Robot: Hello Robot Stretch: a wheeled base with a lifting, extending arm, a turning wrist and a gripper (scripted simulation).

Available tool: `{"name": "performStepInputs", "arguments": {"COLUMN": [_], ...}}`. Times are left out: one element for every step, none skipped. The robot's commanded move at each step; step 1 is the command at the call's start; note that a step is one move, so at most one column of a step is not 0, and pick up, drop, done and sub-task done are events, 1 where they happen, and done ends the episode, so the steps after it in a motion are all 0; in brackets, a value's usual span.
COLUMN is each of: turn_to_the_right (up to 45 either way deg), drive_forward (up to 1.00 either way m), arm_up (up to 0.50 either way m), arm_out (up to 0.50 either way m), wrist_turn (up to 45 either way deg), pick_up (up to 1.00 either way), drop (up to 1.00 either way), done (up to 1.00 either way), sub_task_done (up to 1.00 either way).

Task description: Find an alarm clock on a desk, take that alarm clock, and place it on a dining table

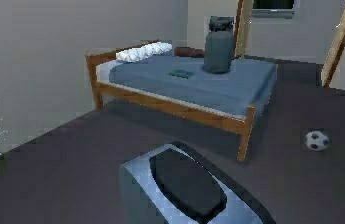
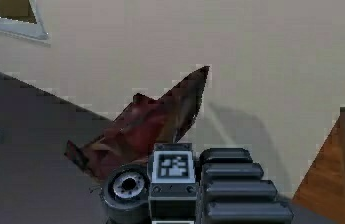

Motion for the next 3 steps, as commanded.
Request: {"name": "performStepInputs", "arguments": {"turn_to_the_right": [30.0, 0.0, -6.0], "drive_forward": [0.00, 0.15, 0.00], "arm_up": [0.00, 0.00, 0.00], "arm_out": [0.00, 0.00, 0.00], "wrist_turn": [0.0, 0.0, 0.0], "pick_up": [0.00, 0.00, 0.00], "drop": [0.00, 0.00, 0.00], "done": [0.00, 0.00, 0.00], "sub_task_done": [0.00, 0.00, 0.00]}}
